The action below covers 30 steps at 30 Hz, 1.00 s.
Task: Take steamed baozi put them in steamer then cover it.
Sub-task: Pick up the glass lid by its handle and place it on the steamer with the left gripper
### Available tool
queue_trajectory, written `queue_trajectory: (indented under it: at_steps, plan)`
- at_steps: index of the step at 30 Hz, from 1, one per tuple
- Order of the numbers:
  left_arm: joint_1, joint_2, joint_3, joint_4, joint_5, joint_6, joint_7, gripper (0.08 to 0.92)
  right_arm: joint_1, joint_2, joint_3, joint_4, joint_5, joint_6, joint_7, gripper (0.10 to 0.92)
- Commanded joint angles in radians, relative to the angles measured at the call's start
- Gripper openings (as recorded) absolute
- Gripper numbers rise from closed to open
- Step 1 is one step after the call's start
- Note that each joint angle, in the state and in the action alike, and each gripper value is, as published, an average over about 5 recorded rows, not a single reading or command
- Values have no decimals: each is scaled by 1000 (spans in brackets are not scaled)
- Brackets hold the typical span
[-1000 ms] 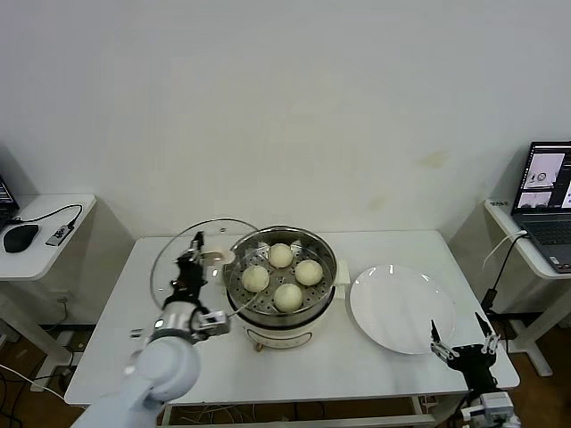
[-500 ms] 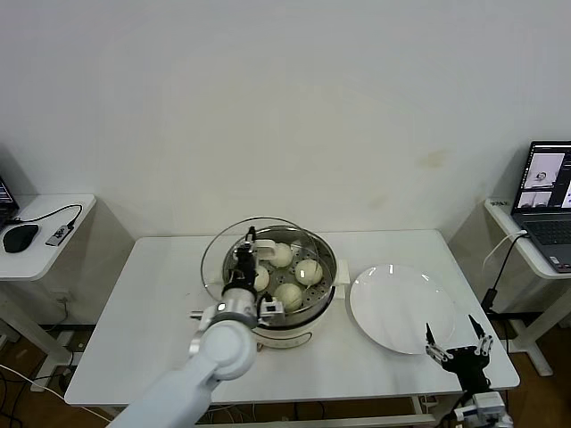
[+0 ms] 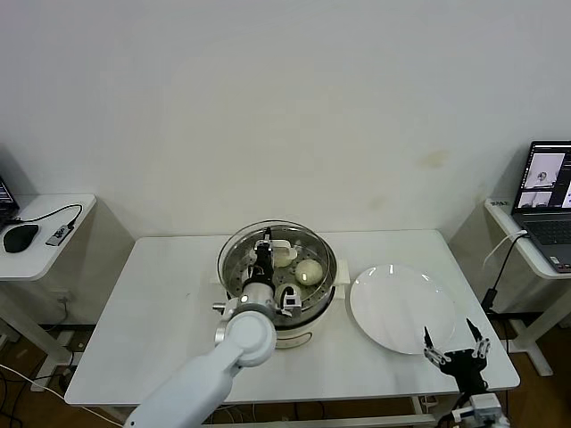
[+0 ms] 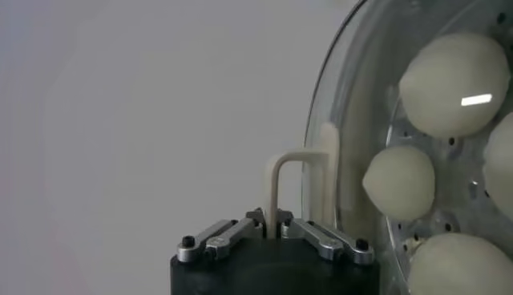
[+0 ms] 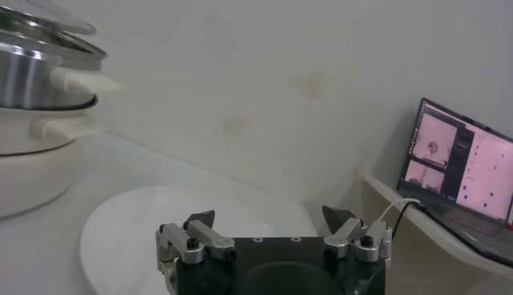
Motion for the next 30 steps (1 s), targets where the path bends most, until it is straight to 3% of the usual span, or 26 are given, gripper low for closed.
queue_trajectory:
  at_steps: [1, 30]
  plan:
    - [-18, -37, 21, 68, 17, 2, 4, 149, -1, 2, -3, -2, -4, 1, 1, 823]
    - [-16, -23, 11, 16, -15, -1, 7, 149, -10, 5, -14, 1, -18, 4, -1, 823]
